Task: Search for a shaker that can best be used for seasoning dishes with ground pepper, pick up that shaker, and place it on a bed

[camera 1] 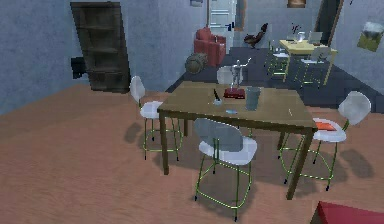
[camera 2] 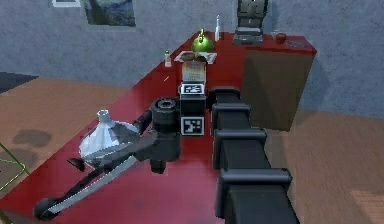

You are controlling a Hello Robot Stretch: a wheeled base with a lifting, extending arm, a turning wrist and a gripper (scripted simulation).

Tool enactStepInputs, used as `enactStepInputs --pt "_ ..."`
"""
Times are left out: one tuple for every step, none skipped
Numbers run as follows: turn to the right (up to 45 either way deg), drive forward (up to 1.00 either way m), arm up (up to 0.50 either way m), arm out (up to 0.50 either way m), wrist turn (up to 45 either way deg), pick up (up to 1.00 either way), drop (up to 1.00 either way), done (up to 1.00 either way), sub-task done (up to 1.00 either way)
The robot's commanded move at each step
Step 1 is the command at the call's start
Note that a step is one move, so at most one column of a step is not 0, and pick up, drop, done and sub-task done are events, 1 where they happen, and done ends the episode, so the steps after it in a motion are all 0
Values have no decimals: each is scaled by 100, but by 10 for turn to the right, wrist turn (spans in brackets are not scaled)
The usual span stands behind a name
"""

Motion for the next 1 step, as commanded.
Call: enactStepInputs --pt "0 0 0 0 450 0 0 0 0"
